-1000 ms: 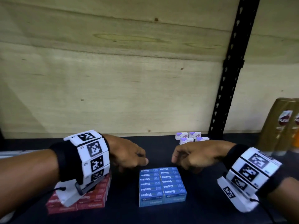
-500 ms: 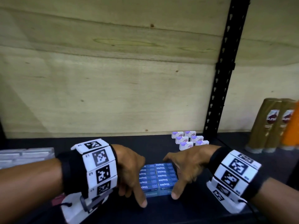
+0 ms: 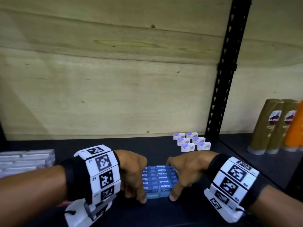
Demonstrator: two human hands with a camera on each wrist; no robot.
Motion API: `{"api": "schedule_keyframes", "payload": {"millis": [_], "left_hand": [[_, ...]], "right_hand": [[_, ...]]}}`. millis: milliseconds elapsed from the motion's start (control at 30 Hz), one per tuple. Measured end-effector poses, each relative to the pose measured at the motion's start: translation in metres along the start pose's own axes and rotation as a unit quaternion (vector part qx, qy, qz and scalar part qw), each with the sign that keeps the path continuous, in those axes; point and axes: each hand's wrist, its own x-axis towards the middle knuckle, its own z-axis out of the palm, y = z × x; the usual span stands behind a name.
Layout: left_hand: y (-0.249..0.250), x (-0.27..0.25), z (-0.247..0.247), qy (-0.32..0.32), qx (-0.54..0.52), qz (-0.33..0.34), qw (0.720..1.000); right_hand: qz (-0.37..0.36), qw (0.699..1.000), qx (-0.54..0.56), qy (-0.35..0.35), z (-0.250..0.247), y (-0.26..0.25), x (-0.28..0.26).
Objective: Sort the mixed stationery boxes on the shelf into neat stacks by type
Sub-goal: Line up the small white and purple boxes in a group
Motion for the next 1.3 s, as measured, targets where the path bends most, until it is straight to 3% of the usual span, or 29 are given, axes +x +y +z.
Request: {"api": "schedule_keyframes", "payload": {"millis": [133, 233, 267, 367, 567, 767, 867, 1067, 1300], "left_hand": [[-0.003, -0.003, 0.000, 0.001, 0.015, -0.006, 1.000], [-0.010, -0.008, -0.004, 0.110, 0.134, 0.010, 0.985], [-0.010, -0.010, -0.010, 0.110, 0.138, 0.006, 0.984], [0.002, -0.010, -0.039, -0.009, 0.065, -0.032, 0.997], [0.029, 0.021, -0.070, 0.094, 0.066, 0.004, 0.993], [0.055, 0.071, -0.077, 0.128, 0.120, 0.045, 0.983], [0.070, 0.095, -0.075, 0.140, 0.150, 0.067, 0.976], [0.084, 0.124, -0.070, 0.206, 0.232, 0.088, 0.947], [0.097, 0.139, -0.074, 0.207, 0.272, 0.096, 0.935]], "right_hand": [[-0.001, 1.000, 0.014, -0.015, 0.001, 0.006, 0.008], [-0.010, 0.998, 0.054, -0.041, -0.005, 0.019, 0.014], [-0.011, 0.998, 0.052, -0.039, -0.010, 0.026, 0.013], [0.005, 0.999, 0.053, -0.007, -0.028, 0.052, 0.007], [0.109, 0.983, 0.096, 0.115, -0.051, 0.104, 0.007], [0.192, 0.968, -0.058, 0.150, -0.052, 0.126, 0.025], [0.220, 0.961, -0.078, 0.147, -0.051, 0.136, 0.036], [0.212, 0.964, -0.075, 0.139, -0.048, 0.148, 0.055], [0.174, 0.967, -0.094, 0.159, -0.051, 0.160, 0.065]]}}
